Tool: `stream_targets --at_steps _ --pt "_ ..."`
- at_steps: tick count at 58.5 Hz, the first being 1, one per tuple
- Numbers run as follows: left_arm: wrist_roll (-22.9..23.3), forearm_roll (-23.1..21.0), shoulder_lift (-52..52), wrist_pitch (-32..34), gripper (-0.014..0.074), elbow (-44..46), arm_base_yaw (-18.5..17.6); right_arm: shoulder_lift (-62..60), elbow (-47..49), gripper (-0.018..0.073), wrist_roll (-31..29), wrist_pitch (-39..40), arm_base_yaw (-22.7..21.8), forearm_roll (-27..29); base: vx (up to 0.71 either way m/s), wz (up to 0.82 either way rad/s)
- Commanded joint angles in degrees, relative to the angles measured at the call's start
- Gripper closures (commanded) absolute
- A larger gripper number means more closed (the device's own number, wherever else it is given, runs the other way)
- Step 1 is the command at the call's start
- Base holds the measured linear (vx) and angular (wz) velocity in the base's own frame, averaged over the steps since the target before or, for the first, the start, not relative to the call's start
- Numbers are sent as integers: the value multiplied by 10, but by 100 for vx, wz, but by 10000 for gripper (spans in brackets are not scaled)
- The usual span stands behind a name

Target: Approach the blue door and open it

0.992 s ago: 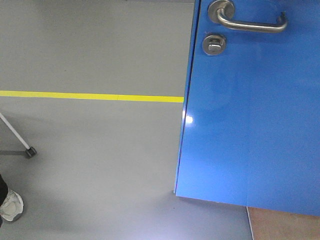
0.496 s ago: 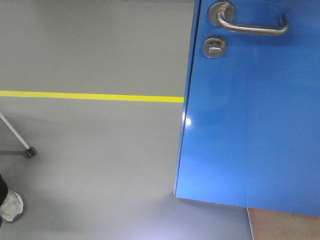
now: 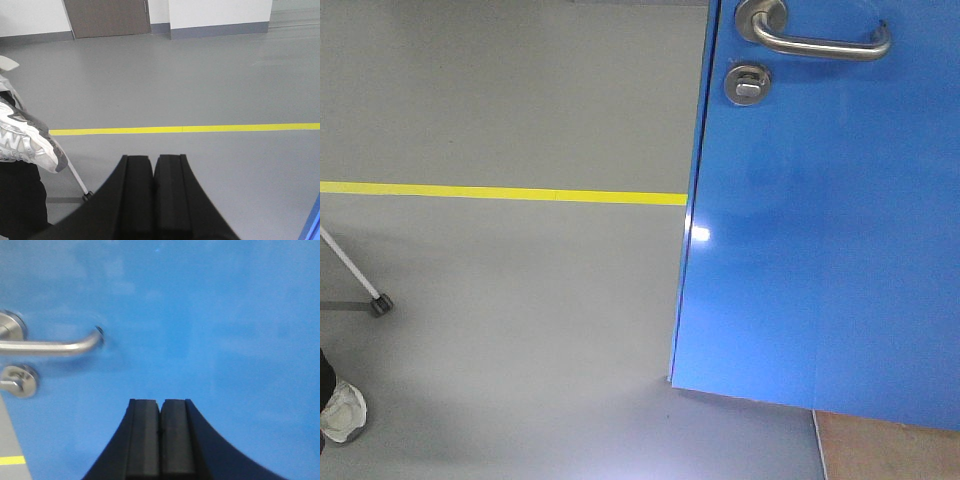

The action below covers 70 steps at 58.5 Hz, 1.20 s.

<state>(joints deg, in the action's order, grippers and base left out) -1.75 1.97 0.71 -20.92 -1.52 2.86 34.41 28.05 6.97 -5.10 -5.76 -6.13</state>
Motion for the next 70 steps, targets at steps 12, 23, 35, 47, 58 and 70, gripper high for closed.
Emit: stream_targets --at_steps 12,23,35,47,58,70 --pt "1 -3 9 45 526 0 1 -202 -169 557 -2 44 9 5 0 0" --pt "1 -3 9 45 526 0 1 -318 -281 557 -2 44 15 11 0 0" --pt "1 -3 9 44 526 0 1 -355 -304 557 -2 -59 15 11 0 0" --pt "1 -3 9 44 526 0 1 -353 -304 557 -2 -114 15 11 0 0" --pt "1 -3 9 44 526 0 1 -353 -304 557 -2 -123 15 11 0 0" --pt "1 -3 9 44 526 0 1 -353 -304 557 -2 -123 15 11 0 0"
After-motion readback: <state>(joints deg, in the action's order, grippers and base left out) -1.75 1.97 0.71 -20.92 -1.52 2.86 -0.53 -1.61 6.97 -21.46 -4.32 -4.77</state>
